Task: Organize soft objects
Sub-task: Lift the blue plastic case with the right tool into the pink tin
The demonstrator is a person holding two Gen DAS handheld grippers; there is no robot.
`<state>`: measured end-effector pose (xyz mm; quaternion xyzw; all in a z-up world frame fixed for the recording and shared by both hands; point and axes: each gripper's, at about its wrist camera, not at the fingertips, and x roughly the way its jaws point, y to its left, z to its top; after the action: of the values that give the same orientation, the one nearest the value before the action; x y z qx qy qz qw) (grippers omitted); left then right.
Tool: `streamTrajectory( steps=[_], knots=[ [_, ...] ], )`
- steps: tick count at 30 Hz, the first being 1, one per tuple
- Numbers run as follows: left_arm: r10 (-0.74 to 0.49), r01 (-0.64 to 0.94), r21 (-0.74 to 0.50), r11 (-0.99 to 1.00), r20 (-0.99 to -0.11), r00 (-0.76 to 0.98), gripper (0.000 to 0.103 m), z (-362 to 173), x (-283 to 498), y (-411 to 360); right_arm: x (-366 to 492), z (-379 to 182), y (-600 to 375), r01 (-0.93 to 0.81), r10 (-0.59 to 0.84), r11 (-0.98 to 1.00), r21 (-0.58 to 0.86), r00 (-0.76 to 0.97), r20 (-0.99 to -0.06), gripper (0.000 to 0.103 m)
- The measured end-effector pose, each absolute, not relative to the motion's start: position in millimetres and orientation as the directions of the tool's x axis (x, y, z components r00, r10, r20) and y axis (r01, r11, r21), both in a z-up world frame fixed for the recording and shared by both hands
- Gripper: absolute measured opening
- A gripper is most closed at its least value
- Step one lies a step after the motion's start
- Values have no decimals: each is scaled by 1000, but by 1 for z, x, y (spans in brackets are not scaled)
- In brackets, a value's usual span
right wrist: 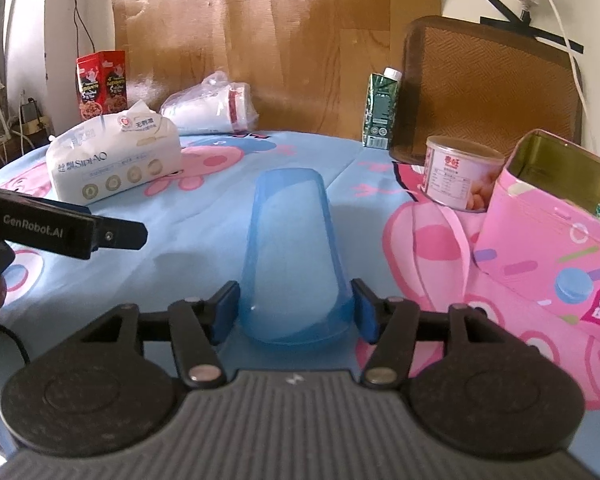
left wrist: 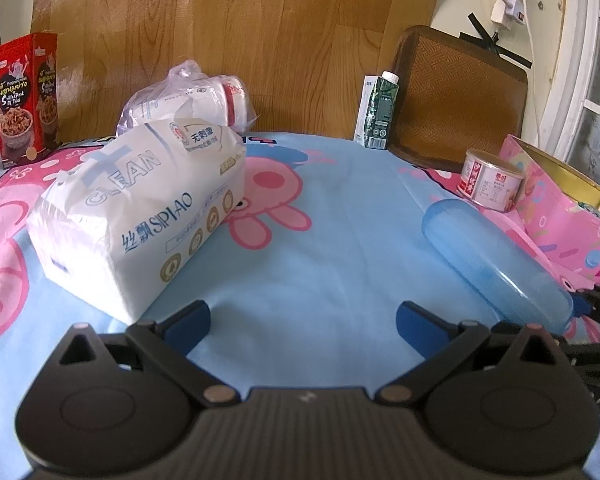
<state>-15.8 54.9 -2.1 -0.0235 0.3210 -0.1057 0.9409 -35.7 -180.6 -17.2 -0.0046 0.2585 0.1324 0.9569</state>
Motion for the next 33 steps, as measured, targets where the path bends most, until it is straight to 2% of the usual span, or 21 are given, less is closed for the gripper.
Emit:
streamTrajectory(
  steps=[6,11,17,21,24,26,27,31,33],
  knots=[
    [-217,172,-133,976,-618,755,103,2,-13,54,-36,-18,-178,-297,285,953,59,817,-500,74],
    [-411,233,-350,907,-619,670,103,13,-4,47,-38,-18,-180,-312,303,948,67,812,-499,74],
    [-461,296,-355,887,-634,621,102,20,9,7,-39,-18,-183,-319,317,944,83,809,-496,74],
    [-478,338,-340,878,-665,574,89,19,17,-23,-42,-18,-188,-322,332,941,108,806,-490,74],
    [-495,347,-355,868,-673,549,87,11,19,-36,-43,-18,-193,-316,344,938,142,805,-482,74],
    [-500,353,-357,865,-661,559,79,10,16,-40,-44,-18,-195,-308,344,939,155,809,-476,67],
    [-527,364,-382,849,-652,546,70,10,16,-40,-45,-19,-196,-299,338,941,159,814,-472,56],
    [-527,360,-385,850,-635,565,70,19,10,-48,-48,-19,-200,-304,354,935,182,821,-449,56],
    [-524,397,-345,850,-624,579,68,33,6,-60,-53,-17,-205,-296,354,934,201,844,-403,56]
  ],
)
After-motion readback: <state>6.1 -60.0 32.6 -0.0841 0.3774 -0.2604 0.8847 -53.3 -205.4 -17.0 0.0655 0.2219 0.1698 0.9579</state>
